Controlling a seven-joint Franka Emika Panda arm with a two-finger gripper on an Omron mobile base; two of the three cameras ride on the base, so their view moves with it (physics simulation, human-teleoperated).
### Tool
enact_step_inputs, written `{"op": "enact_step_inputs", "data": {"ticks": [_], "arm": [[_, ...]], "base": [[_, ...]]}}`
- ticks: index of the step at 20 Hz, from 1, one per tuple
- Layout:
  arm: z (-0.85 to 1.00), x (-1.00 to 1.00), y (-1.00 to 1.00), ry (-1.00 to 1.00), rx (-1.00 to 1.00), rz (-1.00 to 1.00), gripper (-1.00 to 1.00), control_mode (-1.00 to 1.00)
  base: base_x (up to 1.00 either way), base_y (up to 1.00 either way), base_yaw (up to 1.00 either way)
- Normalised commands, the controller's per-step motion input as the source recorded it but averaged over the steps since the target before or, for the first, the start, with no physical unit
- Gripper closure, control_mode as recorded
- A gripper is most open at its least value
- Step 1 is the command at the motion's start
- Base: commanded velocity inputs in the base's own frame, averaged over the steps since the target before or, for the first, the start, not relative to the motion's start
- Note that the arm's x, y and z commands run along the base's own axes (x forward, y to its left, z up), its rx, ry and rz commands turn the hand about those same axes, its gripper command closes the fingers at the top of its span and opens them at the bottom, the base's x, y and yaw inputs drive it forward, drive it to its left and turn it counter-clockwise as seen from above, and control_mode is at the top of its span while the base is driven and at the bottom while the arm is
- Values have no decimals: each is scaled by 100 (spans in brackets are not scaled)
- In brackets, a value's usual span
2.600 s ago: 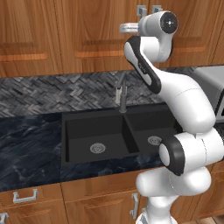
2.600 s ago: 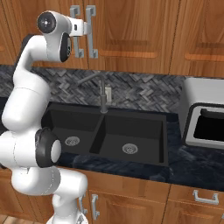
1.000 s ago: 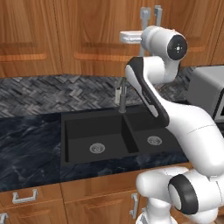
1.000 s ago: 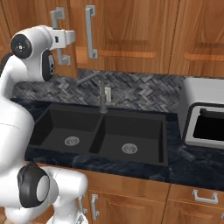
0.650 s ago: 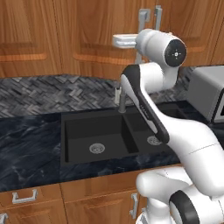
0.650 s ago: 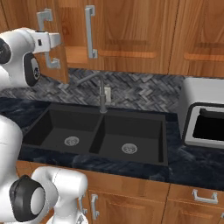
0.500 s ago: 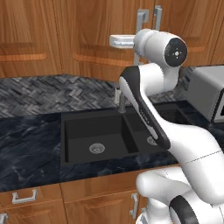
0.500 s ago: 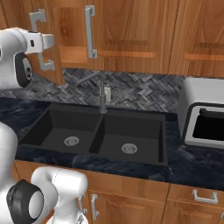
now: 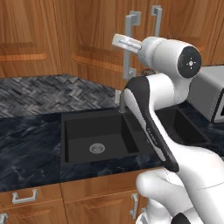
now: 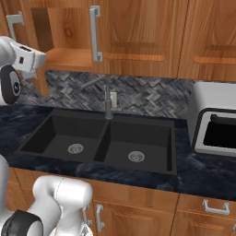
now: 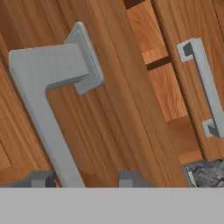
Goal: The dining table condiment station is running low on mayonnaise. Refill the condiment station by opening the cabinet and taking the mayonnaise from the cabinet and placing it on the dining table.
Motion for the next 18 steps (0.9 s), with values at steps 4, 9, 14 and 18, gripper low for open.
{"op": "enact_step_inputs", "data": {"ticks": [4,9,14,18], "arm": [[12,-35,-97,0,44,8,-100,-100],[14,-9,-100,6,46,9,-100,-100],[-7,17,-76,17,39,18,-100,-100],[-54,96,-1,24,32,31,-100,-100]], "base": [[0,0,0],[0,0,0],[0,0,0],[0,0,0]]}}
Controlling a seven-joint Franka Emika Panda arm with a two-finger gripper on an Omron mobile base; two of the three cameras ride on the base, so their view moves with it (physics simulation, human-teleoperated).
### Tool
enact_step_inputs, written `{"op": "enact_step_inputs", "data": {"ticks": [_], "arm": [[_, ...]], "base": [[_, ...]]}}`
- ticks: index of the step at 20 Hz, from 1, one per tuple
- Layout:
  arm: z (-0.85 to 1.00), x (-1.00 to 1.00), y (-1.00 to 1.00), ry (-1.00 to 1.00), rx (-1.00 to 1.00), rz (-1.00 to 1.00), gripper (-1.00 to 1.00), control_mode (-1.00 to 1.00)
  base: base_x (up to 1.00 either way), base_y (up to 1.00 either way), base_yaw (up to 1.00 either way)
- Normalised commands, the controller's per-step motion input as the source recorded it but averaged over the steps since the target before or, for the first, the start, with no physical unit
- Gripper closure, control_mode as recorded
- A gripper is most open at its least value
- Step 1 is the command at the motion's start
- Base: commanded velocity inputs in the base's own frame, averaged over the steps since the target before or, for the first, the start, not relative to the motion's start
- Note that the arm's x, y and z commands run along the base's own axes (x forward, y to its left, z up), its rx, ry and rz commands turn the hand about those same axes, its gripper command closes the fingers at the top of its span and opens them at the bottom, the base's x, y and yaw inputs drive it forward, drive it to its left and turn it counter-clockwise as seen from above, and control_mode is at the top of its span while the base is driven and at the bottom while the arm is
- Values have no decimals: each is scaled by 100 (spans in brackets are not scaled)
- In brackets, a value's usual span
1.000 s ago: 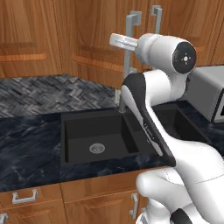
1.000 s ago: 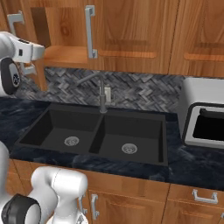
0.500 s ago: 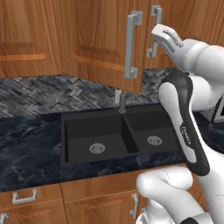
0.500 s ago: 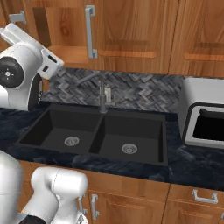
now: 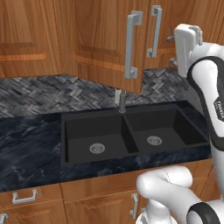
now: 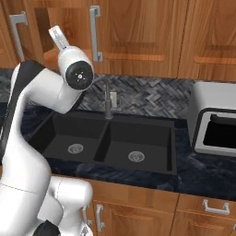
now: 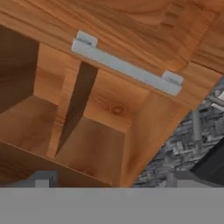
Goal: The dining table condiment station is running low on mayonnaise. Refill the condiment station by opening the cabinet and taking the mayonnaise from the cabinet and placing it on the dining table.
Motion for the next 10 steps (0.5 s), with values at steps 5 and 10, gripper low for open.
{"op": "enact_step_inputs", "data": {"ticks": [5,10], "arm": [[-46,94,27,17,23,31,-100,-100],[-7,28,78,11,5,31,-100,-100]], "base": [[0,0,0],[0,0,0]]}}
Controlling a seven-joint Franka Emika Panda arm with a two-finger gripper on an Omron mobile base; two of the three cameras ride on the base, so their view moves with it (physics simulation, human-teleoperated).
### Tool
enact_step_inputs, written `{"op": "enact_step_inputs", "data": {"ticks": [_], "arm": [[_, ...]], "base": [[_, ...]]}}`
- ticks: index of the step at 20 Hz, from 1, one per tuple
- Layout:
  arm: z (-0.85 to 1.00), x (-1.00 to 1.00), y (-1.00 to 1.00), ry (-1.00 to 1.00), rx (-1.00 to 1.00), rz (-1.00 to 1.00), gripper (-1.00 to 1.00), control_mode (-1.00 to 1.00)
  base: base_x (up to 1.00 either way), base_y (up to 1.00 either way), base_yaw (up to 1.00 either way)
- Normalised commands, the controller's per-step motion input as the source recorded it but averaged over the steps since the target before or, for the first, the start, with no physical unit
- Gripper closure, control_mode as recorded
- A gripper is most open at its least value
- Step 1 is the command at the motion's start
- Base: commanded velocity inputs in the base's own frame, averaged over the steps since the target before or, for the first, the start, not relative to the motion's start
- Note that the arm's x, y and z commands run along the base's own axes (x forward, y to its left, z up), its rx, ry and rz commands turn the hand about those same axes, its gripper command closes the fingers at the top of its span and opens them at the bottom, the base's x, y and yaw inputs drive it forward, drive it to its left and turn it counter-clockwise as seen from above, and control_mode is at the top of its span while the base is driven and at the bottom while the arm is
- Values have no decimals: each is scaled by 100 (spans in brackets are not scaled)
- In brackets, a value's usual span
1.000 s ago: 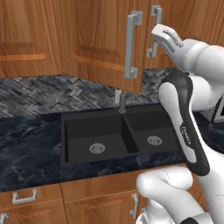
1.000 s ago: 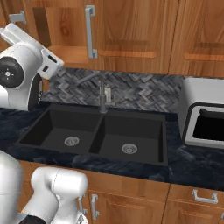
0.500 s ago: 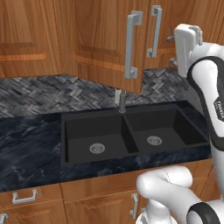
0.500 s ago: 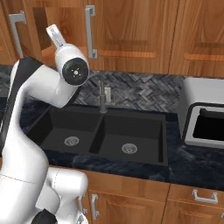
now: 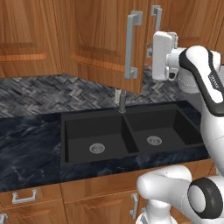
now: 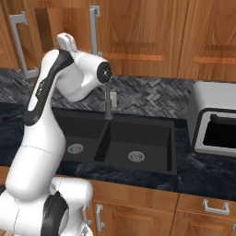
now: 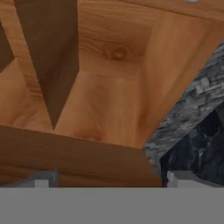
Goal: The dining table condiment station is running low on mayonnaise. Refill the condiment station by opening the cabinet and taking the mayonnaise from the cabinet and placing it on the dining table.
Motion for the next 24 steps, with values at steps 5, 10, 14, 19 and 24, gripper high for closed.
{"op": "enact_step_inputs", "data": {"ticks": [5,10,14,19,24], "arm": [[2,0,100,19,0,26,-100,-100],[7,-38,100,11,-11,20,-100,-100],[19,-84,100,0,-19,14,-100,-100],[19,-70,100,-3,-23,9,-100,-100],[0,-7,92,-4,-18,0,-100,-100]], "base": [[0,0,0],[0,0,0],[0,0,0],[0,0,0],[0,0,0]]}}
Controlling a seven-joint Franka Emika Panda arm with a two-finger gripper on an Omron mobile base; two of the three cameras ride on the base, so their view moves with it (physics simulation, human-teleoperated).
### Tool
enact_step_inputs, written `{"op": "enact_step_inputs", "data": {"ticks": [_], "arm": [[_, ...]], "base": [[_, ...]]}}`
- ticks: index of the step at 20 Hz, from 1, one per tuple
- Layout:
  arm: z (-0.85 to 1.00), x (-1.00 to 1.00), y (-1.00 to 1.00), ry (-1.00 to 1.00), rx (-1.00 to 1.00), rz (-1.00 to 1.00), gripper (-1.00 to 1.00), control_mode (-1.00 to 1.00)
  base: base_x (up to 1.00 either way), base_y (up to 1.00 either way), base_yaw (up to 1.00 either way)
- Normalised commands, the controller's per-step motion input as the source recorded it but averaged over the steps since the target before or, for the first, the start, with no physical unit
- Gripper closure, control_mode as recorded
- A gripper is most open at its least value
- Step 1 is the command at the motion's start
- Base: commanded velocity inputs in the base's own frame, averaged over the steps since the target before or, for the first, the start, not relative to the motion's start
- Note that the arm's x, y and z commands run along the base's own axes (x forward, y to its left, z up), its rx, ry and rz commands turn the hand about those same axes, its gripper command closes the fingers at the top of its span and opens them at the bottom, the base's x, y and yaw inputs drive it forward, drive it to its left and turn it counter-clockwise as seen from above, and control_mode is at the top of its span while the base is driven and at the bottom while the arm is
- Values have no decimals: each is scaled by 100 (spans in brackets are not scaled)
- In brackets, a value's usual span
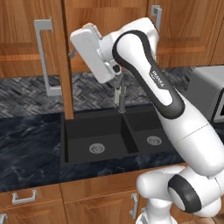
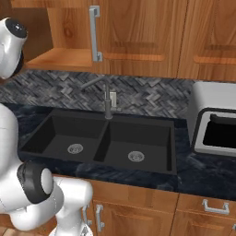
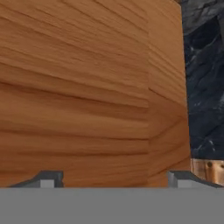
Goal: The dining table condiment station is running low on mayonnaise. Refill the condiment station by opening the cabinet and taking the mayonnaise from the cabinet and placing it on the dining table.
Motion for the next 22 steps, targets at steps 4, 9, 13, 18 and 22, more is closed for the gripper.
{"op": "enact_step_inputs", "data": {"ticks": [4,9,13,18,22], "arm": [[-13,1,14,1,-6,0,-100,-100],[-11,-10,-17,-14,-8,-2,-100,-100],[0,-59,-93,-52,-16,-8,-100,-100],[0,-32,-100,-55,-25,-14,-100,-100],[0,-1,-100,-46,-33,-16,-100,-100]], "base": [[0,0,0],[0,0,0],[0,0,0],[0,0,0],[0,0,0]]}}
